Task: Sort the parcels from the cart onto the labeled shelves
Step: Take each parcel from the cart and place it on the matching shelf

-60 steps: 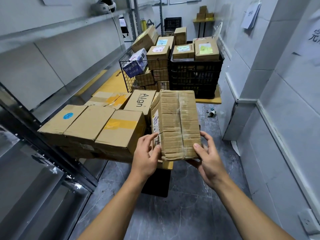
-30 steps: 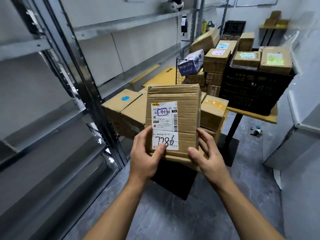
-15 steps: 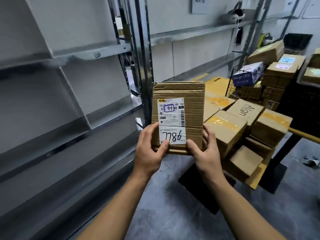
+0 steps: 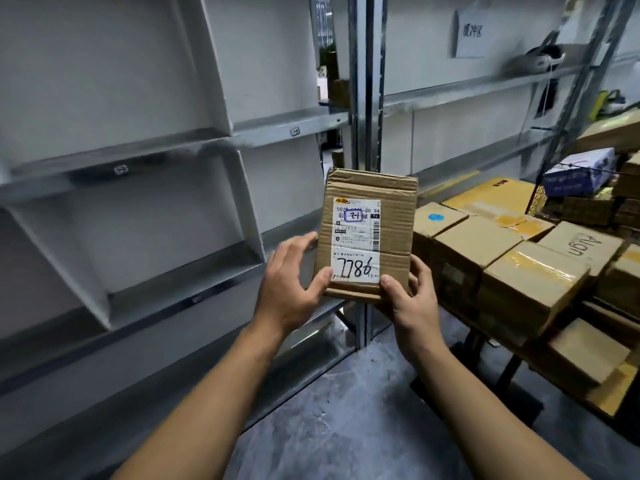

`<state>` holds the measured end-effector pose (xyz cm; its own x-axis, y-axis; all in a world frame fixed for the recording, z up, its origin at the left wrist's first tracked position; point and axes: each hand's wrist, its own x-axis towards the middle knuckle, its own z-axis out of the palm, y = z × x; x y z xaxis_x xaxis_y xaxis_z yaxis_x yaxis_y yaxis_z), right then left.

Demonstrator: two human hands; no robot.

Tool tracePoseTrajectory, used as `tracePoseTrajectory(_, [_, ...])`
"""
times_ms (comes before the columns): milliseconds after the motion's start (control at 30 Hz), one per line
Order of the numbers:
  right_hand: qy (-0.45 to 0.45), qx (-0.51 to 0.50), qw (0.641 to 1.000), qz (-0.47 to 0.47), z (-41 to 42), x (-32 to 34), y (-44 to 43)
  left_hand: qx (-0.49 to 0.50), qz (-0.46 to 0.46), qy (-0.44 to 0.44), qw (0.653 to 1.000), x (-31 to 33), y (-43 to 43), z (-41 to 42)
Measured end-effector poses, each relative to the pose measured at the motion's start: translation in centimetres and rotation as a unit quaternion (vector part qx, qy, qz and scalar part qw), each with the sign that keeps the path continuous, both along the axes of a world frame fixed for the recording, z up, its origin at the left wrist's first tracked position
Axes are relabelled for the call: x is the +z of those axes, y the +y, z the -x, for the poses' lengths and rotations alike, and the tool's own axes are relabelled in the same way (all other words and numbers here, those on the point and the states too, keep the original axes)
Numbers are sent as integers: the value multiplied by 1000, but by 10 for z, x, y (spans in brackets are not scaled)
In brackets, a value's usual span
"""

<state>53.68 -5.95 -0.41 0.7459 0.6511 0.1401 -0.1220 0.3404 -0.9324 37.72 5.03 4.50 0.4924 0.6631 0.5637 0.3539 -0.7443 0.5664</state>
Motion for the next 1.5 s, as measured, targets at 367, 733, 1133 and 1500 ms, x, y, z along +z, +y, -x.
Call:
tracePoseTrajectory(367, [-18,102,994,-31,74,22,75,196,-75,220,953,12,55,137])
tracePoseTrajectory(733, [-41,219,972,-75,126,71,157,343,-63,400,848,59,98,220])
tracePoseTrajectory(1133, [-91,359,918,-140,247,107,219,498,-22,335,799,83,72,326])
tracePoseTrajectory(1500, [-137,396,883,-213,395,137,247,540,-31,308,783,109,75,457])
